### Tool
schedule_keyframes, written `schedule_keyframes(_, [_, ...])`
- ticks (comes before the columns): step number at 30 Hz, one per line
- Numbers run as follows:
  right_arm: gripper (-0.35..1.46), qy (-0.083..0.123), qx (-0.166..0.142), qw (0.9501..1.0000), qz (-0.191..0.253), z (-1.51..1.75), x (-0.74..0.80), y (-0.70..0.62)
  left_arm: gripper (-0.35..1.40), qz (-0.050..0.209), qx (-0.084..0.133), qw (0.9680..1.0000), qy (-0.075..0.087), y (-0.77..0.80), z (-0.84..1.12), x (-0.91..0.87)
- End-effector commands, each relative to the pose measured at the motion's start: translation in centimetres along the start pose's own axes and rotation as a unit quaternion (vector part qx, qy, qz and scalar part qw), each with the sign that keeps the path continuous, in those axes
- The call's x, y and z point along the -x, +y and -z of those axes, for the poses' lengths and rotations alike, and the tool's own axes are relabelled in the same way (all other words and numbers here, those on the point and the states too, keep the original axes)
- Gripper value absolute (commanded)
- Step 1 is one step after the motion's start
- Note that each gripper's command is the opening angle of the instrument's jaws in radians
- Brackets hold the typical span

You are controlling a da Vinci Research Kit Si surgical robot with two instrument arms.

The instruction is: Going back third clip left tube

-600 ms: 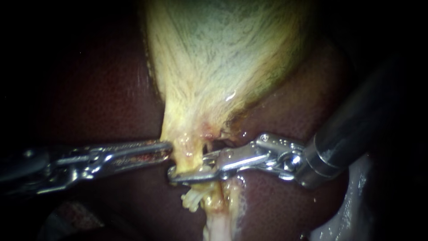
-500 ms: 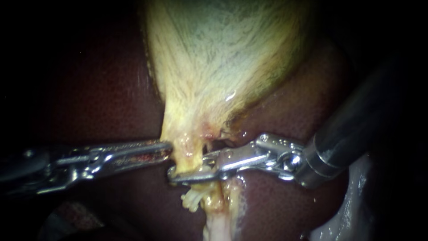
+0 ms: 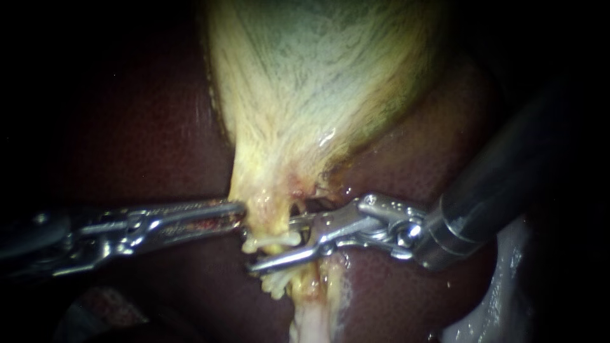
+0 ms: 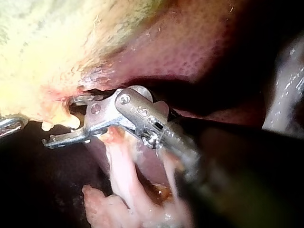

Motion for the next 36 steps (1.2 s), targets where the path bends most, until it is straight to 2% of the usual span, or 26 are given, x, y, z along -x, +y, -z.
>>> schedule_keyframes(1, [0.56,0.0,0.002,1.0,0.008,0.04,0.01,0.03,-0.35,0.0,0.0,1.0,0.0,0.0,0.01,0.0])
schedule_keyframes(5, [0.58,0.004,0.012,0.9999,0.011,0.17,0.04,0.11,-0.35,0.0,0.0,1.0,0.0,0.0,0.02,0.0])
schedule_keyframes(8, [0.58,0.004,0.011,0.9999,0.012,0.27,0.08,0.09,-0.35,0.0,0.0,1.0,0.0,0.0,0.02,0.0])
schedule_keyframes(14, [0.58,0.002,0.008,0.9997,0.024,0.54,0.14,-0.11,-0.35,0.0,0.0,1.0,0.0,0.01,0.02,0.0])
schedule_keyframes(18, [0.58,0.005,0.019,0.9986,0.049,0.79,0.08,-0.28,-0.35,-0.001,0.0,1.0,0.0,0.02,0.01,0.0])
schedule_keyframes(26, [0.6,0.007,0.048,0.9906,0.128,1.34,-0.16,-0.46,-0.35,-0.001,0.0,1.0,0.0,0.02,0.0,-0.01])
schedule_keyframes(31, [0.6,0.003,0.05,0.9861,0.158,1.56,-0.21,-0.54,-0.35,-0.001,0.0,1.0,0.0,0.03,-0.01,-0.01])
schedule_keyframes(36, [0.6,-0.001,0.049,0.9817,0.184,1.59,-0.21,-0.57,-0.35,-0.001,0.001,1.0,0.0,0.05,-0.06,-0.01])
